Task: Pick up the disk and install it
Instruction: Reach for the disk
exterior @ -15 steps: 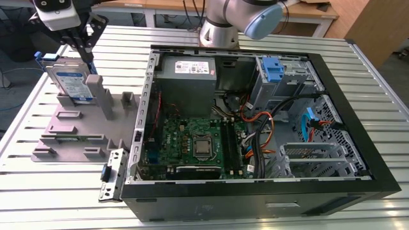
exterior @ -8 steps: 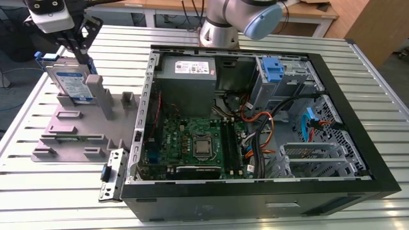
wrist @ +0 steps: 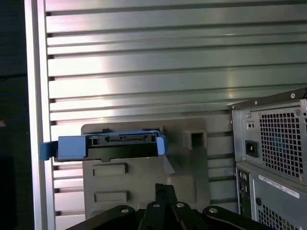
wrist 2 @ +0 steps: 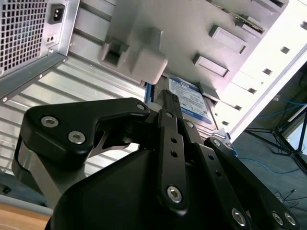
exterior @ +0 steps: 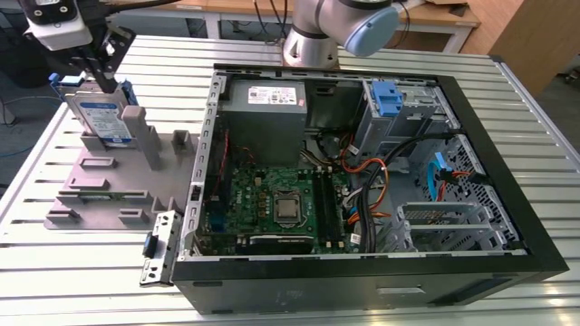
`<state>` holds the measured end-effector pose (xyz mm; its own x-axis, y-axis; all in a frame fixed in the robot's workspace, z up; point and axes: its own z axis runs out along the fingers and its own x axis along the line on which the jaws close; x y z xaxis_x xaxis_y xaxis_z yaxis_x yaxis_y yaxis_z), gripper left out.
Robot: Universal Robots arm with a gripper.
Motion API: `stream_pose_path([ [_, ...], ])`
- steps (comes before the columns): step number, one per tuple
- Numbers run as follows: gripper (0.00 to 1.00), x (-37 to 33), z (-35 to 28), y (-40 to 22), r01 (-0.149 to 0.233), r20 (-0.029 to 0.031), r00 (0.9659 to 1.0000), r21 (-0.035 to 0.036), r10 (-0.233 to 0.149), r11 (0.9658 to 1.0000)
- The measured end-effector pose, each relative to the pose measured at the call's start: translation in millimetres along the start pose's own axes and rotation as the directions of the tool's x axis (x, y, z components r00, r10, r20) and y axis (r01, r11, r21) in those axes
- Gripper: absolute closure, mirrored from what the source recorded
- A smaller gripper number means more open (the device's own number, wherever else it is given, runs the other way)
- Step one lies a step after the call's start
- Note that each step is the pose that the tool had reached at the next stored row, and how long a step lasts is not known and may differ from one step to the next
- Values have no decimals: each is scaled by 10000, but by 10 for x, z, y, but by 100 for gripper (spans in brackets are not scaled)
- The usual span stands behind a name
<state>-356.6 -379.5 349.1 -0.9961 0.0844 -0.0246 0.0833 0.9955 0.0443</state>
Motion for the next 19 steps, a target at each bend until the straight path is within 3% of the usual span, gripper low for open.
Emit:
stream_pose_path([
  [6,89,186,47,55,-3,1,10000,0,3,10000],
  [14,89,302,104,224,-2,0,10000,-1,2,10000],
  [19,89,390,135,264,-3,-1,10000,0,3,10000],
])
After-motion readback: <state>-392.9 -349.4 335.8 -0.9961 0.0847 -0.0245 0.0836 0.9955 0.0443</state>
